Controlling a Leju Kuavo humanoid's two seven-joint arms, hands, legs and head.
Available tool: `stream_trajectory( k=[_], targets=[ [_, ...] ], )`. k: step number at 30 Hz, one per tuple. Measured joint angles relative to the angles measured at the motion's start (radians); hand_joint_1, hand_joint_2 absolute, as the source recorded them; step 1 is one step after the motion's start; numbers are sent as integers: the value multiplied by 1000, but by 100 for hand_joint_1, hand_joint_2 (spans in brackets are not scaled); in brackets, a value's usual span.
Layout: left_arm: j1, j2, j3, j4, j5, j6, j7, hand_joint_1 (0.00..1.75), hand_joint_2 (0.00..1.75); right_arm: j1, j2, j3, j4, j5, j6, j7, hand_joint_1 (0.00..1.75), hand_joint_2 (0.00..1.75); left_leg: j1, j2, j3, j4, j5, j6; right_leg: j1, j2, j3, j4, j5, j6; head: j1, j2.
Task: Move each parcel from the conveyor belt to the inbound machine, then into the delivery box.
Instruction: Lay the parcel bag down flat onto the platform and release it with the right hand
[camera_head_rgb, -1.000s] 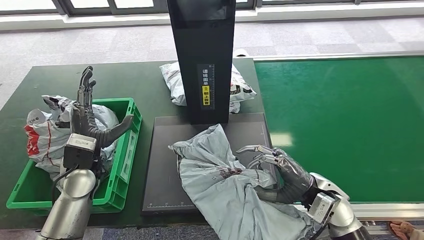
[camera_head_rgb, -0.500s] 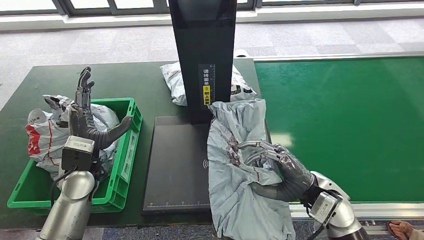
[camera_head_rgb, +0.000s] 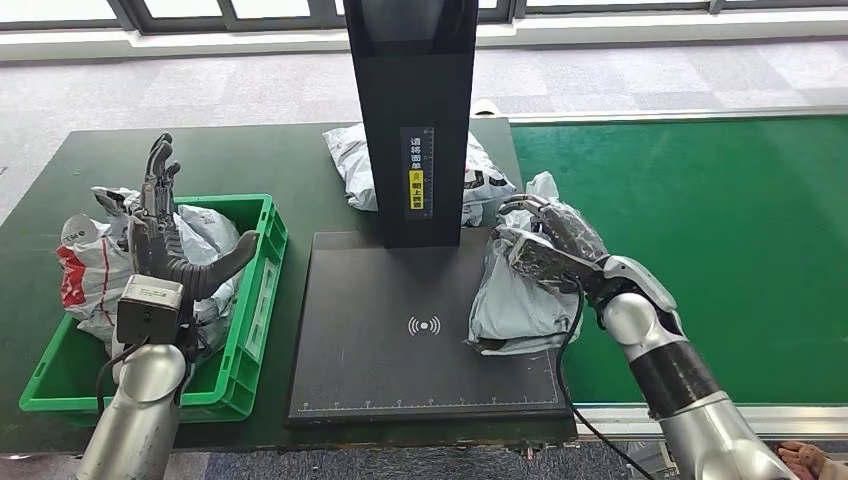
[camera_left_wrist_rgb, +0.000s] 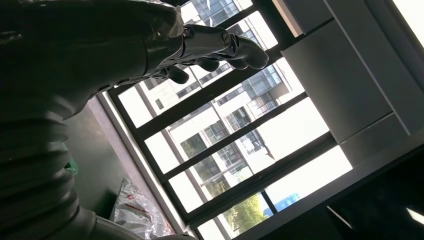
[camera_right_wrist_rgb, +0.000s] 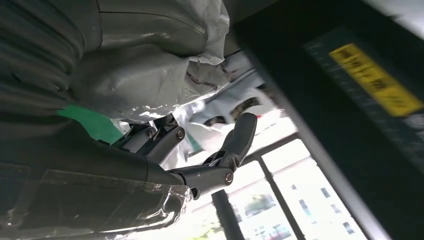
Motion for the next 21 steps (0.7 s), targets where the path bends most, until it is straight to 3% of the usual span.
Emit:
stream_trajectory(
  k=[3, 8, 21],
  targets=[
    [-7, -5, -9, 6, 0, 6, 3, 0, 175, -101, 27, 44, 190, 39, -30, 23, 175, 175, 0, -2, -1, 0, 1, 0, 0, -2, 0, 0, 1, 0, 0, 0],
    [-16, -6, -19, 12, 8, 14, 8, 0, 175, -181, 69, 97, 381, 71, -57, 45, 175, 175, 0, -3, -1, 0, 1, 0, 0, -2, -1, 0, 1, 0, 0, 0],
    [-62, -6, -50, 34, 31, 13, 22, 0, 175, -240, 98, 167, 525, 72, -54, 52, 175, 175, 0, -4, -2, 1, 1, 0, 0, -4, -1, 0, 1, 0, 0, 0]
  ],
)
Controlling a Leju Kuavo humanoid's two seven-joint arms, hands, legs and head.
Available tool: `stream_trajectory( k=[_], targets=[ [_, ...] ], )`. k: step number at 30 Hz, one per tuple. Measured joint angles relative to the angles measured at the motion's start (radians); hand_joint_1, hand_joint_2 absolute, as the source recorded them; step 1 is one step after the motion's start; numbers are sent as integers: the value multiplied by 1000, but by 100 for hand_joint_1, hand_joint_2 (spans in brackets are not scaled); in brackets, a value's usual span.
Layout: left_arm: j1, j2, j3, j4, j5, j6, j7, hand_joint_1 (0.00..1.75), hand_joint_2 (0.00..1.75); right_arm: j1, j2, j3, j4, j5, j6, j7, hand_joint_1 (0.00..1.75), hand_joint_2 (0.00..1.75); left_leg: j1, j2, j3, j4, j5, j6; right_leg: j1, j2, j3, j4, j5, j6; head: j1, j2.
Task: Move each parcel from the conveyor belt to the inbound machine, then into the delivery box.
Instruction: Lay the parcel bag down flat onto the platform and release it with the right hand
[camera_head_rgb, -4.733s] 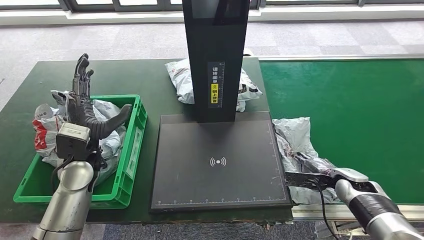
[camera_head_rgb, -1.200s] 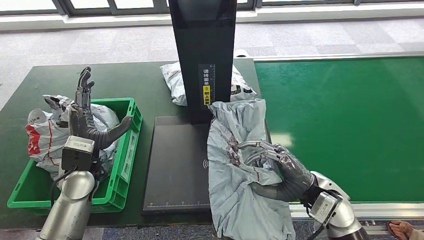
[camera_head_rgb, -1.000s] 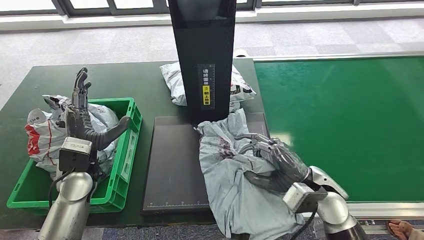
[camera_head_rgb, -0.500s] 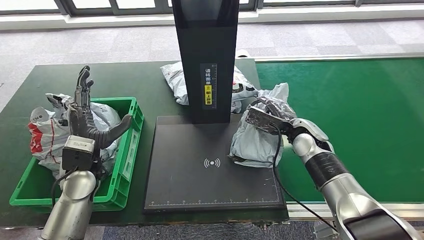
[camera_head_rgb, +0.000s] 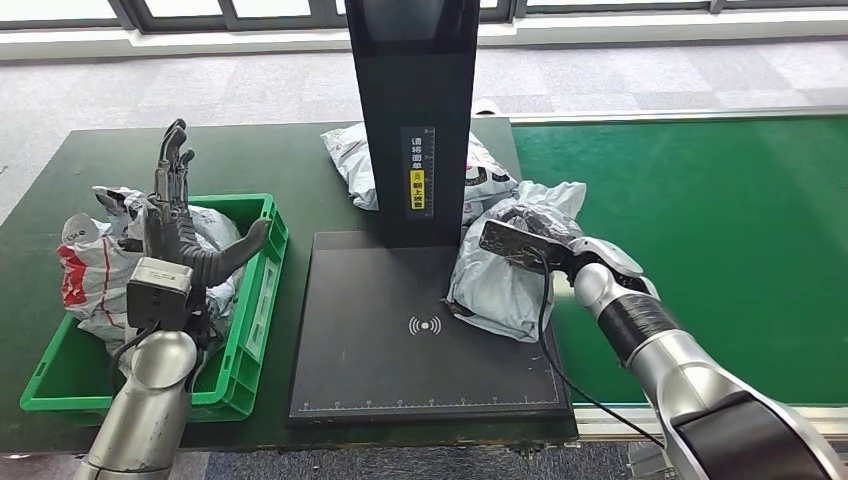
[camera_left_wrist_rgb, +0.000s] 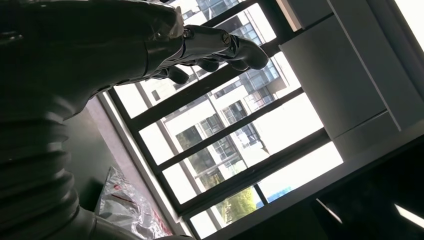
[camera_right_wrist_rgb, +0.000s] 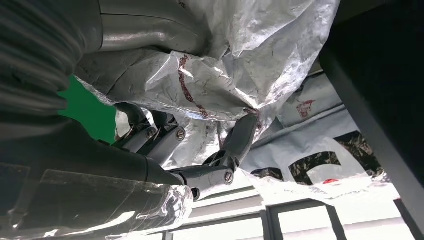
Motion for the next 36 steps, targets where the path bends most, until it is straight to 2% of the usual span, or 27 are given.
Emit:
stream_trajectory(
  k=[9, 14, 22, 31, 36],
  targets=[
    [-39, -1, -32, 33, 10, -2, 6, 0, 175, 1, 4, 37, 4, -7, 14, -11, 175, 175, 0, 0, 0, 0, 0, 0, 0, 0, -1, 0, 0, 0, 0, 0],
    [-65, -6, -49, 53, 11, -6, 10, 0, 175, 1, 3, 62, -3, -27, 57, -28, 175, 175, 0, 0, 0, 0, 0, 0, 0, 0, -1, 0, 0, 0, 0, 0],
    [-99, -19, -67, 77, 12, 0, 21, 0, 175, 1, 9, 175, -91, -87, 138, -18, 175, 175, 0, 1, 0, 0, 0, 0, 0, 1, -1, 0, 0, 0, 0, 0],
    [-126, -24, -69, 96, 19, 2, 14, 0, 175, -23, 64, 277, -124, -141, 134, 25, 175, 175, 0, 1, 0, 0, 0, 0, 0, 1, -1, 0, 0, 0, 0, 0],
    [-136, -28, -75, 107, 26, 4, 13, 0, 175, -36, 114, 316, -109, -155, 112, 69, 175, 175, 0, 1, 0, 0, 0, 0, 0, 1, -1, 0, 0, 0, 0, 0]
  ],
)
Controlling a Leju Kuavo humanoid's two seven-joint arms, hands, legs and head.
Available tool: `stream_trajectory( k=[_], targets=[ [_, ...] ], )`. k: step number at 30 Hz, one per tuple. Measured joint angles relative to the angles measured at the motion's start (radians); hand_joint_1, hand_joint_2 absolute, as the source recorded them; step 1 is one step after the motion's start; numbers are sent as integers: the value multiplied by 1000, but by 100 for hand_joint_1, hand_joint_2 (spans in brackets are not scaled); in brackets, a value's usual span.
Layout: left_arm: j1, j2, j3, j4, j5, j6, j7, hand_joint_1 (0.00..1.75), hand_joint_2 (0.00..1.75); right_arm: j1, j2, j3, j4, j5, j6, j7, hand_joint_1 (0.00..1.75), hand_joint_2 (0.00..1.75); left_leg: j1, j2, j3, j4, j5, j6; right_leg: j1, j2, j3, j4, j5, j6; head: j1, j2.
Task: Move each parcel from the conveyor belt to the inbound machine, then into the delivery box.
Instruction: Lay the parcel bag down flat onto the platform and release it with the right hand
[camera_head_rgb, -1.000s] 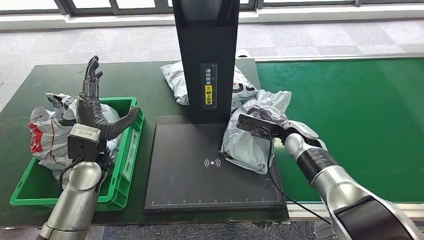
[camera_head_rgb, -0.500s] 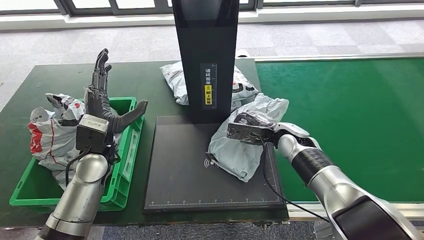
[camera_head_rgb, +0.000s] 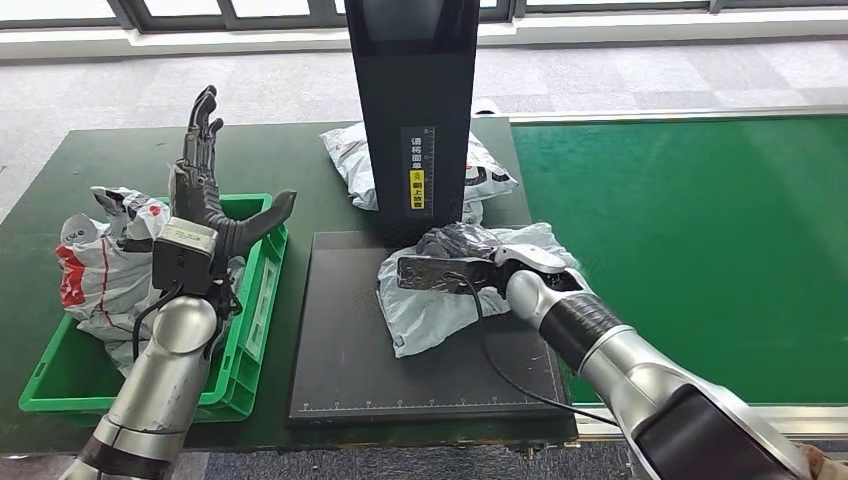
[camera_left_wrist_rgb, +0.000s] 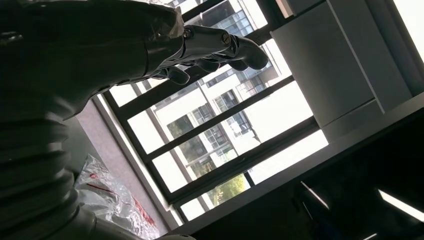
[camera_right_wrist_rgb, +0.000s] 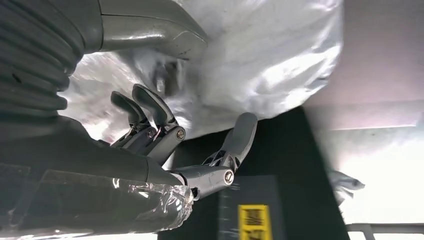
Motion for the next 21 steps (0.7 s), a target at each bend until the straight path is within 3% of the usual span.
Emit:
stream_trajectory(
  k=[8, 21],
  targets=[
    [-7, -10, -15, 23, 6, 8, -8, 0, 175, -16, 83, 37, 87, -5, -49, 24, 175, 175, 0, 0, 0, 0, 0, 0, 0, 0, 0, 0, 0, 0, 0, 0],
    [-21, -18, -27, 37, 11, 8, -5, 0, 175, -27, 170, 58, 158, 0, -70, 41, 175, 175, 0, 0, 0, 0, 0, 0, 0, 0, 0, 0, 0, 0, 0, 0]
  ],
)
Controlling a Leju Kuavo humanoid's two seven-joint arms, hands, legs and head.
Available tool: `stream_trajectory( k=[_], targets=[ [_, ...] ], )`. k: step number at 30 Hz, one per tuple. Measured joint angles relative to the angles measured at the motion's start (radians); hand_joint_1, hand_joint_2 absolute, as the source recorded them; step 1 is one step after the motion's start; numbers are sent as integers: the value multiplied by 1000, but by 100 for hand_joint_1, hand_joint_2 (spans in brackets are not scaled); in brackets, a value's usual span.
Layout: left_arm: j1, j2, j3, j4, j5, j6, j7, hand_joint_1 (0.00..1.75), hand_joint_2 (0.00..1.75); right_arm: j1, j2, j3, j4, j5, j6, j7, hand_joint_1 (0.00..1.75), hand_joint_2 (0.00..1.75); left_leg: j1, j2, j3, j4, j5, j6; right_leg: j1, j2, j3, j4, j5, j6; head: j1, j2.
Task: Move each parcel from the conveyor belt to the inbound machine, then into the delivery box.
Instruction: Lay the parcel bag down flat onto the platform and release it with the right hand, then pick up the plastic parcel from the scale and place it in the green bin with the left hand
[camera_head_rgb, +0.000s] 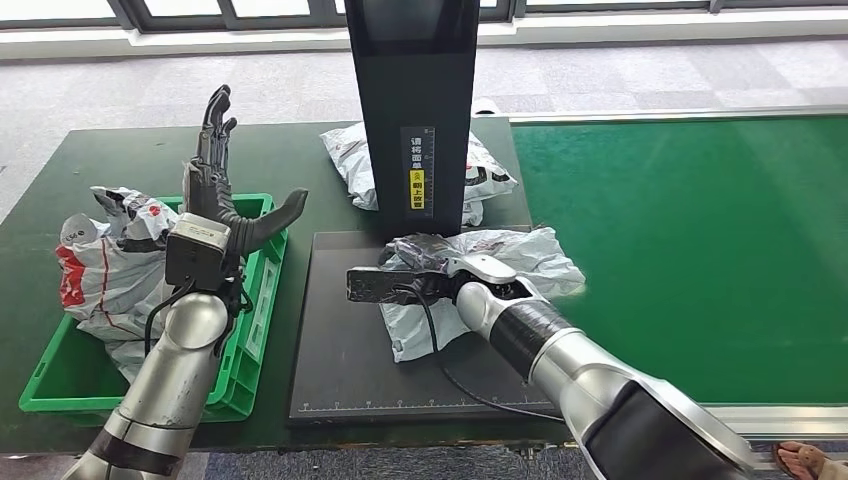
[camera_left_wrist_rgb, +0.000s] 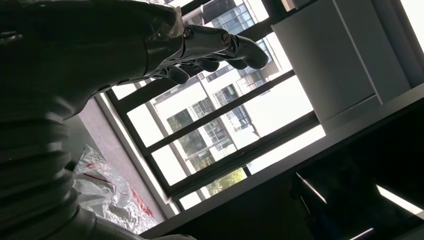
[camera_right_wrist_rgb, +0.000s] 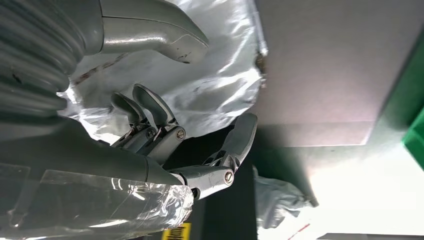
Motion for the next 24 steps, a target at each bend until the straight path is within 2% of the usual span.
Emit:
stream_trajectory(
  k=[4, 14, 24],
  targets=[
    [-3, -5, -5, 7, 0, -1, 1, 0, 175, 0, 17, 2, 6, 3, -7, 2, 0, 0, 0, 0, 0, 0, 0, 0, 0, 0, 0, 0, 0, 0, 0, 0],
    [3, -7, -7, 14, -1, 8, 3, 0, 175, -32, 21, 6, -4, 27, -151, 8, 0, 0, 0, 0, 0, 0, 0, 0, 0, 0, 0, 0, 0, 0, 0, 0],
    [17, -6, -7, 14, -4, 14, -6, 0, 175, -63, 0, 3, -44, 26, -158, -4, 0, 0, 0, 0, 0, 0, 0, 0, 0, 0, 0, 0, 0, 0, 0, 0]
  ],
)
